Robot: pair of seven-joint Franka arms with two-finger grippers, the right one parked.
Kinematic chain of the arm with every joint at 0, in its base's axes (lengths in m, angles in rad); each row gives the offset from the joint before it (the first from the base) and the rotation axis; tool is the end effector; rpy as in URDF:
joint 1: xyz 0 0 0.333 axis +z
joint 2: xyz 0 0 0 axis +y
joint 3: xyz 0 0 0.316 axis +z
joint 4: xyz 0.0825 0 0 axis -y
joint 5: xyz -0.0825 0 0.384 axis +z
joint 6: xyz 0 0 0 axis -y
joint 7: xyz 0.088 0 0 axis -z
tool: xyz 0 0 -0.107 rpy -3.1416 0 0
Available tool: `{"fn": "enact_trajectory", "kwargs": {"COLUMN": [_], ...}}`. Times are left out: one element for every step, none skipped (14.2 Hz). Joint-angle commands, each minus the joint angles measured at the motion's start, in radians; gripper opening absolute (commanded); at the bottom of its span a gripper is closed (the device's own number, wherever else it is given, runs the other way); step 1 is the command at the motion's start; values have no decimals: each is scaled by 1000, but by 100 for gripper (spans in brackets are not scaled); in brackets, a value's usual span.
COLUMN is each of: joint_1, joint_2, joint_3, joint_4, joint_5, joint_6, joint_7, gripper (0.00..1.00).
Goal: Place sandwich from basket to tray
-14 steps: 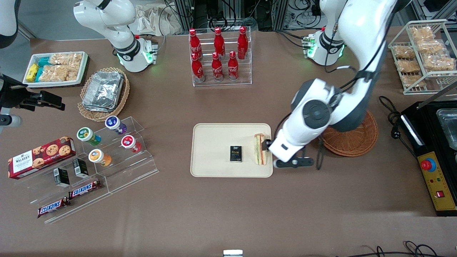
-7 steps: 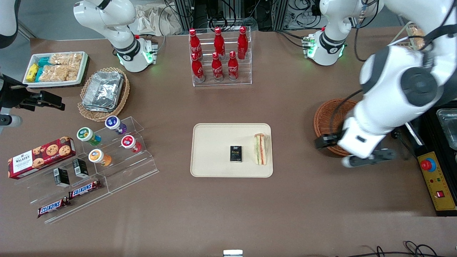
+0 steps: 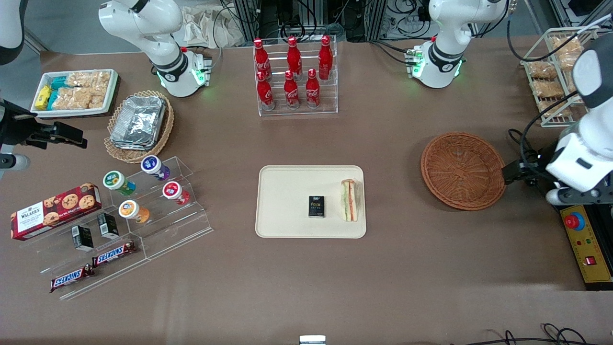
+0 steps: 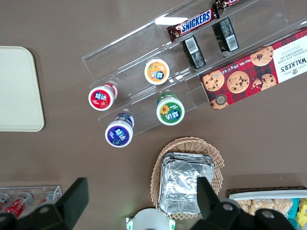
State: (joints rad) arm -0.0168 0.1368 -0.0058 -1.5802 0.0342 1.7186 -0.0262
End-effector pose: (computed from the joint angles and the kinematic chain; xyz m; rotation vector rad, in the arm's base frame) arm 0.6048 -0.0103 0.5537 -3.1086 0.0021 -0.0037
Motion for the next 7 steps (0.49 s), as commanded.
{"fn": "enact_trajectory", "kwargs": {"joint_1": [-5,-5,-2,-2,-2,-2,-2], "joint_2": [-105,-100,-91,-83,-74,-69,-69], "joint_3": [40,41,43,41,41,41,41], "joint_4": [-158,-146,-129,-120,-104,-98,-98], "joint_5": [-8,-10,-10,-10,-10,-11,-11], "joint_6": [76,69,64,44,24,12,12], "joint_7": [60,60,58,60,61,60,60], "gripper": [99,99,99,99,99,99,99]}}
